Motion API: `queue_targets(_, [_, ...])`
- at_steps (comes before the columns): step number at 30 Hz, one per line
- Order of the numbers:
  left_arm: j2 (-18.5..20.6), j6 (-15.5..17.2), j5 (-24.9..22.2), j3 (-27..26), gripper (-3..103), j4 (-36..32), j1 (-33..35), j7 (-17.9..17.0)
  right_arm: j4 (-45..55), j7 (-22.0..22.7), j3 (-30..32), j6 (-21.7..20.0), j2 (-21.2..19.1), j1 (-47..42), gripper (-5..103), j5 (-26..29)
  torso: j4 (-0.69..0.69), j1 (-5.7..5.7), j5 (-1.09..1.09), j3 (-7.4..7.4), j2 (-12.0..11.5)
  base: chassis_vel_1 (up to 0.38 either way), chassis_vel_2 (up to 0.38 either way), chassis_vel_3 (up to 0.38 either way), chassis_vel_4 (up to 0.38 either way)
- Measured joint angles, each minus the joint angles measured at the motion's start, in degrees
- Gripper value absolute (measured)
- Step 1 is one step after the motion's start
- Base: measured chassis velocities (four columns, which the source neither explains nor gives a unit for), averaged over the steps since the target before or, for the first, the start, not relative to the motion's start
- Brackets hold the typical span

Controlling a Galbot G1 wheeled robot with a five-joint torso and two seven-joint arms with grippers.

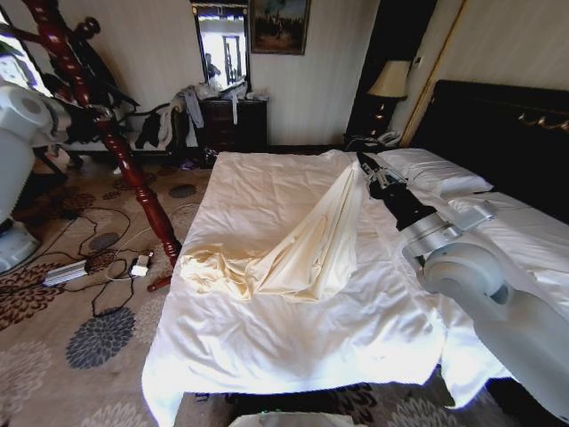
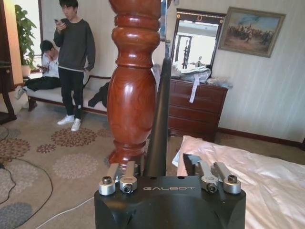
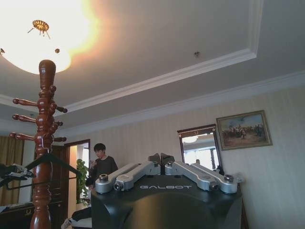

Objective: Pick up the clothes from the bed and hang them on the clothes hanger.

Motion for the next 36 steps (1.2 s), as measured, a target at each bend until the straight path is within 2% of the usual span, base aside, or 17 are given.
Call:
queue_targets(1, [-0.03,0.05,-0.11,0.00,44,0.19,-0.04,-0.05,-0.02,0.00,-0.08,0.00,0.03,-0.01,0,-0.08,0.00,0.00,0.00,0.00,0.00,0.000,0.000,0.000,0.000])
queue_targets(2, [-0.03,0.05,-0.11,0.00,44,0.19,-0.04,-0.05,-0.02,0.00,-0.08,0.00,0.03,-0.01,0,-0.08,0.00,0.00,0.00,0.00,0.00,0.000,0.000,0.000,0.000])
queue_targets(7, [0.17,0.08,-0.63,-0.07,20,-0.10,-0.16,0.31,-0.33,-0.08,-0.21,0.07,-0.05,0.10,0,-0.18,-0.01,-0.01,0.00,0.00,0.00,0.000,0.000,0.000,0.000])
queue_targets(13, [0.49,-0.57,-0.75,-0.13,20,-0.78,-0.22,0.94,-0.34,-0.11,-0.29,0.10,-0.14,0.38,0,-0.18,0.01,0.00,-0.01,0.00,0.00,0.000,0.000,0.000,0.000])
queue_targets(24, [2.14,-2.62,-3.99,-0.21,20,-4.91,-1.97,1.73,-0.04,-0.12,-0.19,0.17,-0.11,0.31,0,-0.23,0.01,0.00,0.00,0.00,0.00,0.000,0.000,0.000,0.000])
queue_targets(28, [3.93,-2.71,-6.56,-1.57,20,-9.74,-0.94,1.61,0.10,-0.12,-0.04,0.17,0.01,-0.01,0,-0.47,0.00,0.00,0.00,0.00,0.00,0.000,0.000,0.000,0.000])
queue_targets(31, [6.13,-2.63,-9.01,-4.75,20,-15.95,2.21,0.72,0.15,-0.09,0.09,0.17,0.14,-0.43,0,-0.87,0.00,0.00,0.00,0.00,0.00,0.000,0.000,0.000,0.000])
queue_targets(32, [6.13,-2.63,-9.01,-4.75,20,-15.95,2.21,0.72,0.15,-0.09,0.09,0.17,0.14,-0.43,0,-0.87,0.00,0.00,0.00,0.00,0.00,0.000,0.000,0.000,0.000])
queue_targets(35, [8.92,-2.23,-10.84,-10.64,20,-22.82,7.86,0.31,0.17,-0.01,0.14,0.17,0.29,-0.78,0,-1.13,0.00,0.00,0.01,-0.01,0.00,0.000,0.000,0.000,0.000])
queue_targets(36, [8.92,-2.23,-10.84,-10.64,20,-22.82,7.86,0.31,0.17,-0.01,0.14,0.17,0.29,-0.78,0,-1.13,0.00,0.00,0.01,-0.01,0.00,0.000,0.000,0.000,0.000])
